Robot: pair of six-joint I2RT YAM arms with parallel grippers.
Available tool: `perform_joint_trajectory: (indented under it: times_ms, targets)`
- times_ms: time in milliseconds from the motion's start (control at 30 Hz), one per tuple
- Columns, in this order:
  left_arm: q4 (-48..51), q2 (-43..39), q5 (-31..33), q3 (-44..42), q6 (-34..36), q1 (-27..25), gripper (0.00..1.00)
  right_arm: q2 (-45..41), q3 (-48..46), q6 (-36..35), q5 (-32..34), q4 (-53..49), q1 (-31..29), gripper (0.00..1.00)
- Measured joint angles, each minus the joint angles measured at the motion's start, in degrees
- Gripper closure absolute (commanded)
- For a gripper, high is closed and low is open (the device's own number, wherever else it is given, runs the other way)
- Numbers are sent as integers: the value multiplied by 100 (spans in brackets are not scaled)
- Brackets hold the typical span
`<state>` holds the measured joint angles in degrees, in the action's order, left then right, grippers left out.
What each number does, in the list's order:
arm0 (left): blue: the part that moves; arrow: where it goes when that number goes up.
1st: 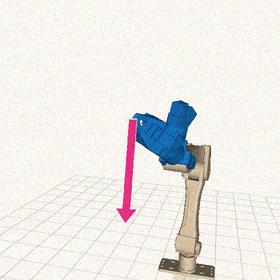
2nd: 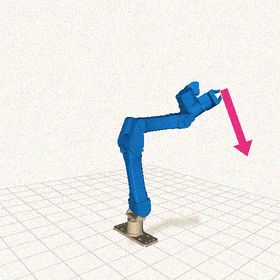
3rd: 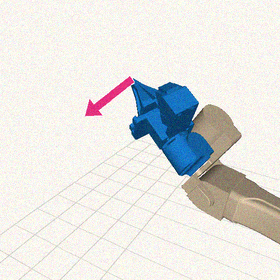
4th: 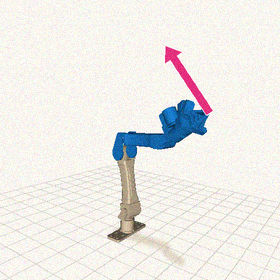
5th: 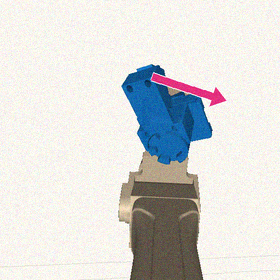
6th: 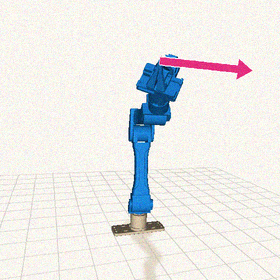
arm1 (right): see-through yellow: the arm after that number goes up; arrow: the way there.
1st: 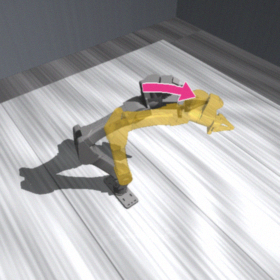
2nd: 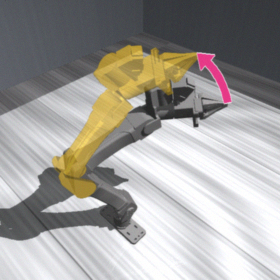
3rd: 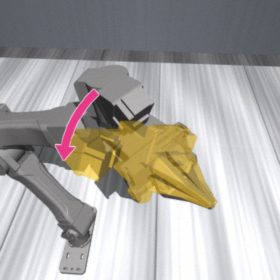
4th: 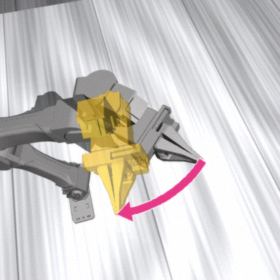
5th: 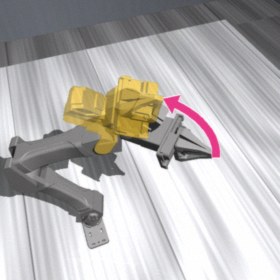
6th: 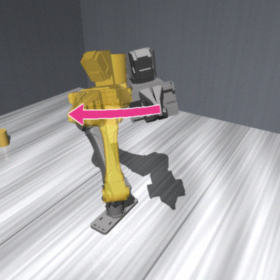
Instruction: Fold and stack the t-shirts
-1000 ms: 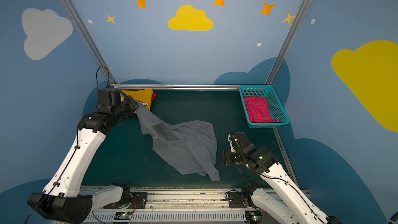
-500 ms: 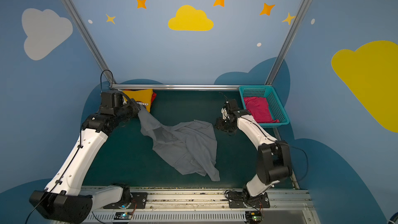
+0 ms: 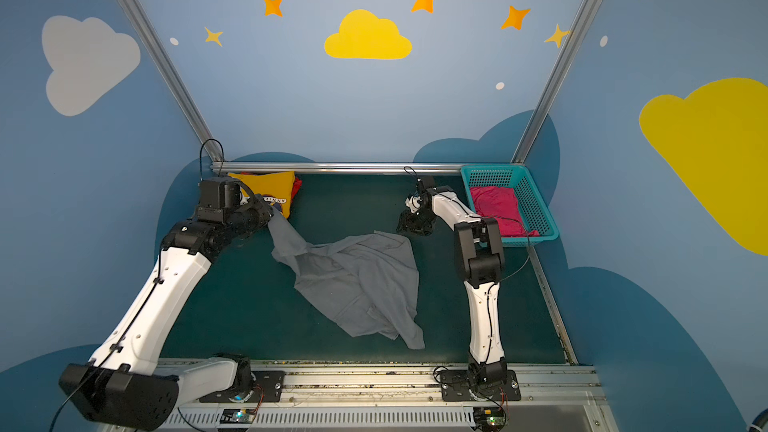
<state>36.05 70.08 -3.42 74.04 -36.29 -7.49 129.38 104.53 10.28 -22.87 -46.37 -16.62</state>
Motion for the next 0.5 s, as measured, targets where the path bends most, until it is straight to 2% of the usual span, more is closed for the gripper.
perform_joint_trajectory:
  times_ms: [100,200,433,500]
  targets:
    - [7,0,-20,-55,-2,0,95,90,138,-109,-166,-177,-9,50]
    - [39,4,-31,-90,-4,0,95,149,142,-205,-271,-286,-39,63]
    - [48,4,-42,-94,-15,0,95,192,101,-302,-374,-446,-90,85]
    - [57,4,-42,-94,-15,0,95,192,101,-315,-385,-466,-94,97]
